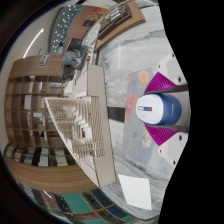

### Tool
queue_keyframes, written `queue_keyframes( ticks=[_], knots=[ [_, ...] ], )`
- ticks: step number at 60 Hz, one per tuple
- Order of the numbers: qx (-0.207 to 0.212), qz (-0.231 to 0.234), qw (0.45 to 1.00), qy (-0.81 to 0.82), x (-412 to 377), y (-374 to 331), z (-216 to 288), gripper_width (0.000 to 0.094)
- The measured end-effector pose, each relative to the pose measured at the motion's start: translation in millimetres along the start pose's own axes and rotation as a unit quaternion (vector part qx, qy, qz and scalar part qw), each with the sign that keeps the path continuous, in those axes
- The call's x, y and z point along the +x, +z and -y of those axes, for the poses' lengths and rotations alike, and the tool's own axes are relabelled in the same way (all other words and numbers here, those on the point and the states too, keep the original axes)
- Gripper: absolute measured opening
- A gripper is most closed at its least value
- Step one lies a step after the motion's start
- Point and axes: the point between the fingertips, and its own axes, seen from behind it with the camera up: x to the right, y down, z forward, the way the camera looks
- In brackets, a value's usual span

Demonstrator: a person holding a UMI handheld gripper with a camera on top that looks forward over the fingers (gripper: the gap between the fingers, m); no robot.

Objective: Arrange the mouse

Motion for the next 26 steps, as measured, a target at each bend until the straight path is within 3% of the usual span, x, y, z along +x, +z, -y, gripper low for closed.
queue_keyframes(
  ticks=[7,12,15,26],
  knots=[
    [-0.027,0.051,0.998,0.008,-12,-15,-3,0.0576],
    [-0.016,0.060,0.998,-0.001,-3,-34,12,0.0898],
    [-0.011,0.059,0.998,-0.008,12,-59,15,0.0807],
    [0.003,0.072,0.997,0.015,78,-136,-8,0.0836]
  ],
)
